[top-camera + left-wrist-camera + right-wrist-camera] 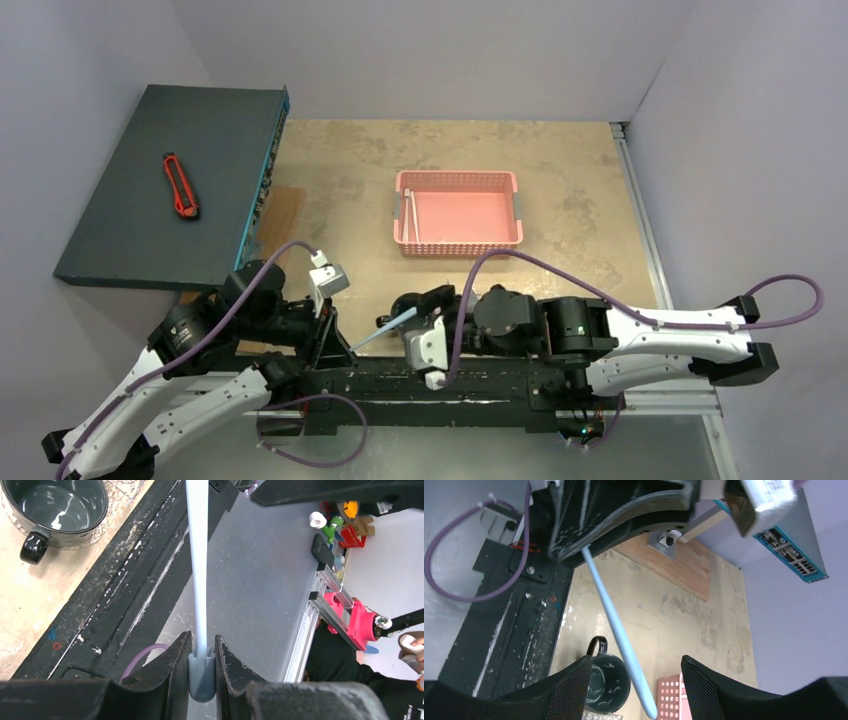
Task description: Prepare toiletry sets of a toothbrush and toothpaste on the tray
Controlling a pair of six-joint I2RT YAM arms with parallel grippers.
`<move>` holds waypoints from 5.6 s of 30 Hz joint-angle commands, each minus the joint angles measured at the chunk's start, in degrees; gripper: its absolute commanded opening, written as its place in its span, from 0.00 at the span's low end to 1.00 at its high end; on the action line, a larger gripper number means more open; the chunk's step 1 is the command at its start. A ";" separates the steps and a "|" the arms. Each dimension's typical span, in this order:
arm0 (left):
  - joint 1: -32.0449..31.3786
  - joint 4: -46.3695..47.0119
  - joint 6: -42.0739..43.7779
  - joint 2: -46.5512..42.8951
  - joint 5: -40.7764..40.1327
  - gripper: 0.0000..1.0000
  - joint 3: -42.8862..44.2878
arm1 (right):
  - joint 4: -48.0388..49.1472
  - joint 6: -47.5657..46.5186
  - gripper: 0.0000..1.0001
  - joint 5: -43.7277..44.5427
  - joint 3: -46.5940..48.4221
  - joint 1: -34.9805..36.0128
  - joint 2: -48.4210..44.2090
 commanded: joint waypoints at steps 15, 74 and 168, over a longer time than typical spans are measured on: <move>-0.12 3.33 0.34 0.47 7.23 0.00 -0.68 | 5.41 -9.82 0.57 17.23 -3.12 7.87 4.09; -0.09 18.20 -13.64 -8.42 -23.56 0.62 2.19 | 18.42 24.25 0.00 34.66 -8.18 10.40 9.18; -30.47 18.79 -10.76 13.41 -52.07 0.00 8.33 | 4.75 49.87 0.66 46.99 -5.22 -17.79 -2.65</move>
